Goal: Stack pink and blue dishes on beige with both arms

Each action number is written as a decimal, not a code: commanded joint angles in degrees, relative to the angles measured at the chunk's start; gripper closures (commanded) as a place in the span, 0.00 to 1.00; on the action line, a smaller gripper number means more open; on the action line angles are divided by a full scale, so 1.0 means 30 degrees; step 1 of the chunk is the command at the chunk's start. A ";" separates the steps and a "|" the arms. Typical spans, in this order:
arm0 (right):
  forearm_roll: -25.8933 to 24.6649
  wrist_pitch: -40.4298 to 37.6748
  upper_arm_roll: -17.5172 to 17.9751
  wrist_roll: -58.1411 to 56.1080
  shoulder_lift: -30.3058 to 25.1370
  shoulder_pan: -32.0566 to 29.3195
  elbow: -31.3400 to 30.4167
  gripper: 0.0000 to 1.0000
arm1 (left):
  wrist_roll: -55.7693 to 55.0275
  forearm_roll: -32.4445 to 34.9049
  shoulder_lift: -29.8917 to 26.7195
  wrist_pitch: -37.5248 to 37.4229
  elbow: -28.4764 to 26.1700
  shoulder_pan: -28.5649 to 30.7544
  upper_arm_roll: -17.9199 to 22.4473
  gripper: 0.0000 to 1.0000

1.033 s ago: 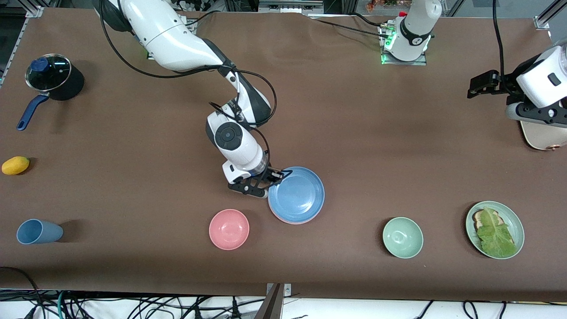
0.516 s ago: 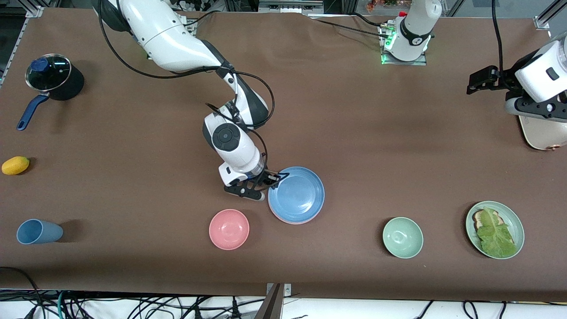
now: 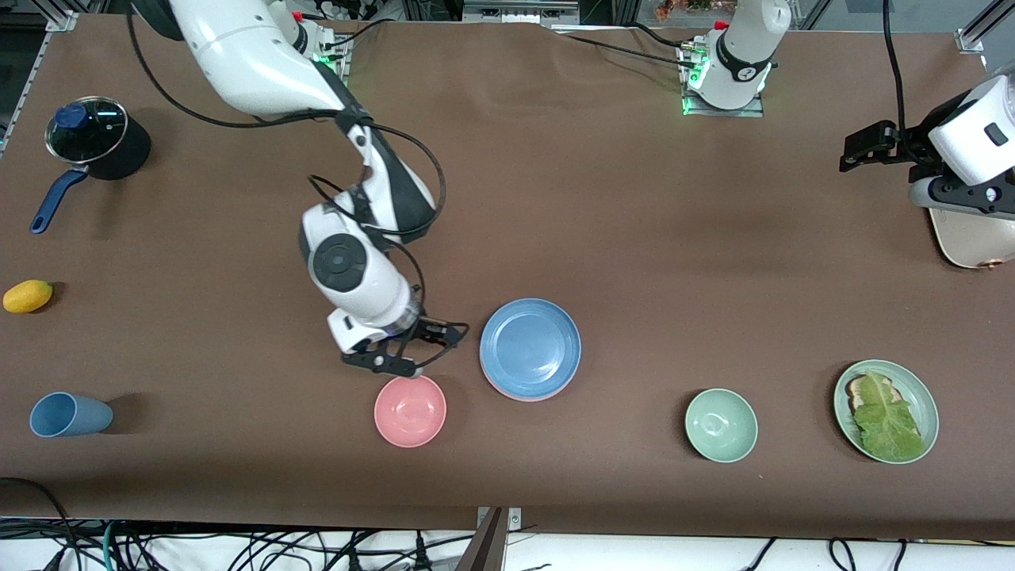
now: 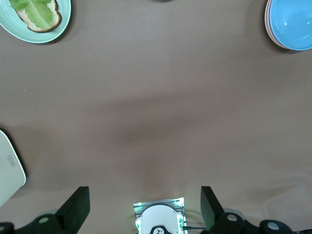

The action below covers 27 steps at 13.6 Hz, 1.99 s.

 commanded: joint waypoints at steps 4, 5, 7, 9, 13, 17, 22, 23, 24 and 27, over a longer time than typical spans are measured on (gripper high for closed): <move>0.0054 -0.3995 -0.1663 -0.5563 -0.5242 -0.0940 -0.3174 0.00 | -0.0127 0.0278 -0.1176 0.0555 -0.1229 -0.0182 -0.0098 0.00; 0.0055 -0.4930 -0.1724 -0.6649 -0.6035 -0.1350 -0.3441 0.00 | -0.0127 0.0278 -0.1379 0.0584 -0.1490 -0.0211 -0.0098 0.00; 0.0055 -0.6894 -0.1871 -0.8321 -0.7180 -0.2229 -0.3444 0.00 | -0.0127 0.0278 -0.1410 0.0671 -0.1581 -0.0299 -0.0098 0.00; 0.0055 -0.8505 -0.1930 -0.9467 -0.8351 -0.2962 -0.3502 0.00 | -0.0127 0.0278 -0.1119 0.0672 -0.1347 -0.0153 -0.0127 0.00; 0.0025 -1.1117 -0.1901 -1.0086 -1.0812 -0.4105 -0.3997 0.00 | -0.0098 0.0336 0.0109 0.0672 -0.0031 -0.0006 -0.0128 0.00; -0.0033 -1.1999 -0.1755 -1.1842 -1.2574 -0.5774 -0.4674 0.00 | -0.0068 0.0336 0.0436 0.0672 0.0441 0.0141 -0.0098 0.00; -0.0033 -1.2906 -0.1783 -1.2548 -1.3982 -0.6334 -0.5115 0.00 | -0.0068 0.0307 0.0698 0.0701 0.0877 0.0170 -0.0098 0.00; -0.0062 -1.2938 -0.1841 -1.2548 -1.3954 -0.6305 -0.4997 0.00 | -0.0068 0.0307 0.0902 0.0701 0.0996 0.0199 -0.0098 0.00; -0.0150 -1.2996 -0.1900 -1.2577 -1.3924 -0.6334 -0.4880 0.00 | -0.0039 0.0307 0.0933 0.0701 0.1027 0.0199 -0.0098 0.00; -0.0238 -1.3494 -0.1930 -1.2607 -1.3543 -0.6334 -0.4030 0.00 | -0.0039 0.0278 0.0934 0.0701 0.1056 0.0199 -0.0069 0.00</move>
